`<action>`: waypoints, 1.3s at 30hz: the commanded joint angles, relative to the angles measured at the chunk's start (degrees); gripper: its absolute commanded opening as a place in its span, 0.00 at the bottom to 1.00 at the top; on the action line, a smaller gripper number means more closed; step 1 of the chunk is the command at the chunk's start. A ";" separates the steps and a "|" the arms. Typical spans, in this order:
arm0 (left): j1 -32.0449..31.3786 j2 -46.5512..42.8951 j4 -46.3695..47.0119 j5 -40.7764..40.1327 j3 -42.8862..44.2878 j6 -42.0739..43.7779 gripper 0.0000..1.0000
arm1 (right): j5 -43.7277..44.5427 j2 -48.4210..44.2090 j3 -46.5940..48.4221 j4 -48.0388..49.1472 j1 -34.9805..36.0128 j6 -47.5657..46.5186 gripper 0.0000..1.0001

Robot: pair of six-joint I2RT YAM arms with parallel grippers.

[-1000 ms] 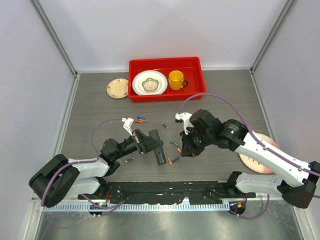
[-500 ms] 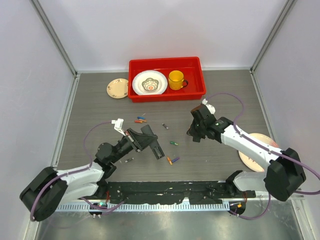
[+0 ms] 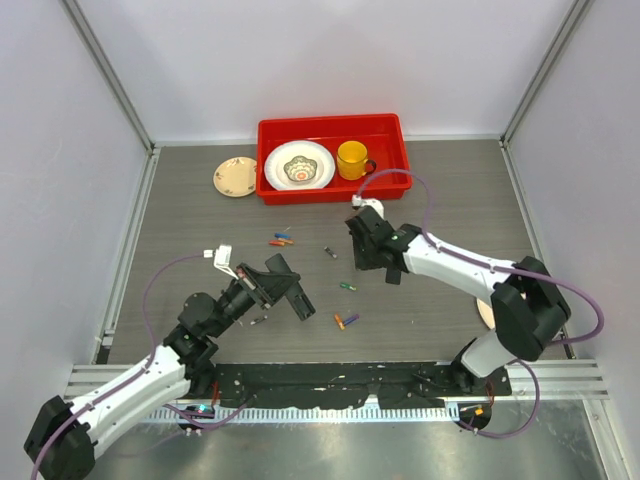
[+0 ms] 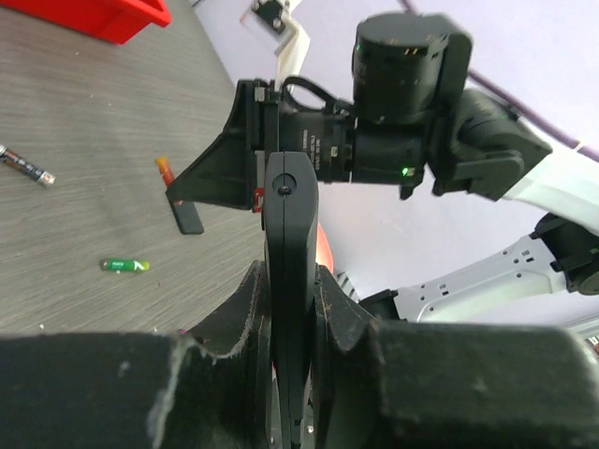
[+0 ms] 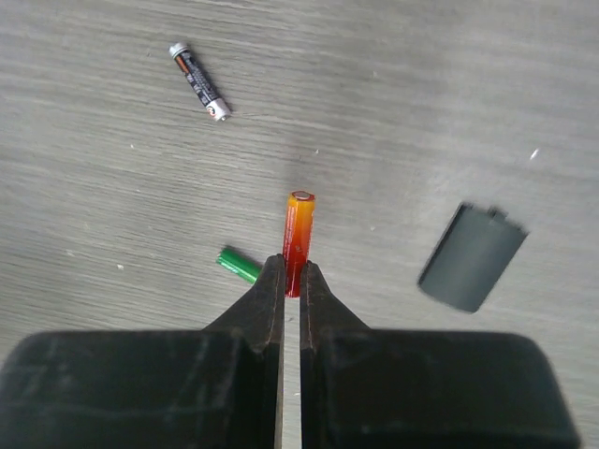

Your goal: Load the batteries into the remote control

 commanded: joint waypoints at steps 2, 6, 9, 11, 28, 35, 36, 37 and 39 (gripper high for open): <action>-0.12 -1.92 -2.88 -1.23 -0.55 0.29 0.00 | 11.42 6.97 10.10 -12.55 2.34 -31.47 0.01; -0.12 -3.33 -1.91 -0.97 -1.96 -0.59 0.00 | 9.72 5.07 5.56 -5.40 2.69 -43.94 0.01; -0.21 -3.95 -1.91 0.00 -2.22 -1.12 0.00 | 10.47 2.43 0.20 4.26 2.95 -53.53 0.03; -0.21 -4.82 -1.91 0.09 -2.57 -1.47 0.00 | 8.23 -0.82 -2.97 9.39 2.69 -59.09 0.01; -0.29 -6.76 0.29 0.35 -5.30 -2.00 0.00 | -10.77 3.30 -6.59 12.23 0.32 -90.58 0.01; -0.29 -7.46 -0.68 1.23 -5.30 -1.91 0.00 | -13.22 7.26 -4.57 9.24 -1.53 -89.61 0.04; -0.21 -7.55 -0.68 1.23 -5.30 -1.91 0.00 | -13.50 7.43 -4.57 8.97 -1.61 -89.61 0.06; -0.29 -7.73 -0.85 1.06 -5.30 -1.91 0.00 | -13.85 7.61 -4.66 8.97 -1.79 -89.52 0.10; -0.21 -7.73 -1.12 0.79 -5.30 -1.91 0.00 | -14.29 7.87 -4.48 9.06 -1.97 -89.00 0.13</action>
